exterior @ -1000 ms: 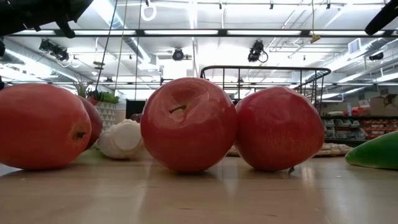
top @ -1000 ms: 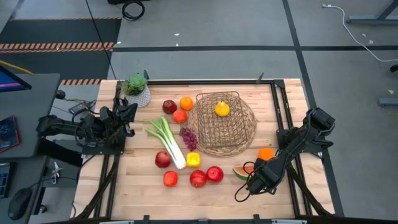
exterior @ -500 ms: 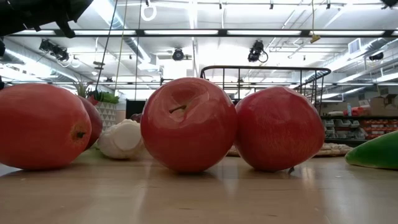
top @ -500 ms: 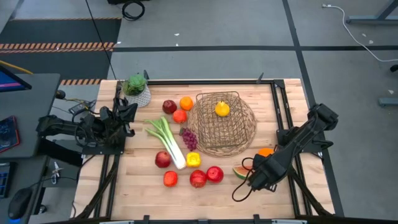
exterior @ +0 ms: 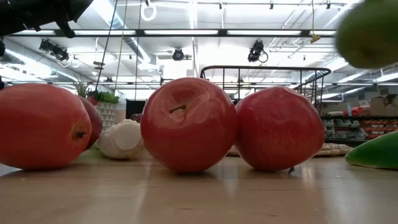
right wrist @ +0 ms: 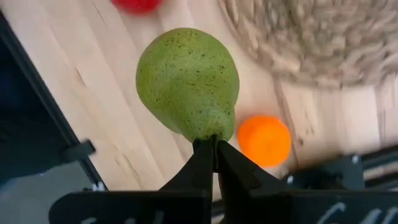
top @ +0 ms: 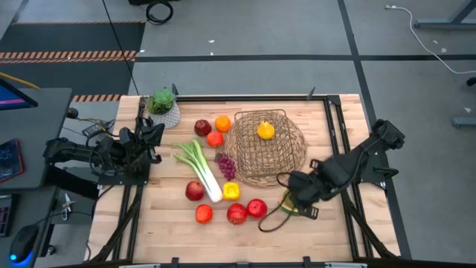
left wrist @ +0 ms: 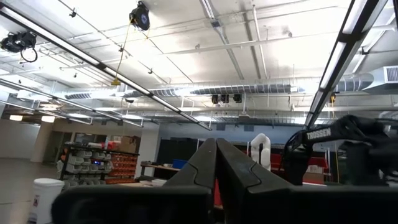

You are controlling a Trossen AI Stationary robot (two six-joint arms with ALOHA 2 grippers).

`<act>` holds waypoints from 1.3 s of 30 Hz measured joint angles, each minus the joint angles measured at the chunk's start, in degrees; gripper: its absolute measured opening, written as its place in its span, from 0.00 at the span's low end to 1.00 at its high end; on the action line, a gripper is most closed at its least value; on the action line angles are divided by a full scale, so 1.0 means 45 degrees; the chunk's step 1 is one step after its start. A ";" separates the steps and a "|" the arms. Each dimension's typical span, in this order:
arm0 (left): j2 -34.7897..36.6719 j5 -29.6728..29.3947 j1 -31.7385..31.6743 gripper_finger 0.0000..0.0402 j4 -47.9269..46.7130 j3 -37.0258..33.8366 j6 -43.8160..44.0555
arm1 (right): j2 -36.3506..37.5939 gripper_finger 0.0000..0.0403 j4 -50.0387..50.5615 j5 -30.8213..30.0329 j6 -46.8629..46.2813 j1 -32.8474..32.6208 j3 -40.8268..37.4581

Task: Build produce basket
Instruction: Put the green pear into the wire basket

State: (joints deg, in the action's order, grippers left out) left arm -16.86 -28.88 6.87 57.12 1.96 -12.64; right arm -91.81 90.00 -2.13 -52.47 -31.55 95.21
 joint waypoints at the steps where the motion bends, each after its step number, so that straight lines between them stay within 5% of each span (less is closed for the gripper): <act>1: 0.0000 0.0000 0.0000 0.05 0.0000 0.0003 0.0000 | 0.0000 0.04 0.0010 -0.0009 0.0317 0.0220 0.0217; 19: 0.0000 0.0000 0.0000 0.05 0.0018 0.0003 -0.0015 | -0.0291 0.04 -0.0053 -0.2031 0.5604 0.5460 0.1839; 39: 0.0000 0.0000 0.0000 0.05 0.0204 -0.0001 -0.0015 | -0.5043 0.04 0.0010 -0.1975 0.9926 0.8825 0.1824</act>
State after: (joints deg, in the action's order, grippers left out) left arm -16.86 -28.88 6.87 58.04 1.96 -12.71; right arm -114.50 90.04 -11.02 -7.80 8.16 103.42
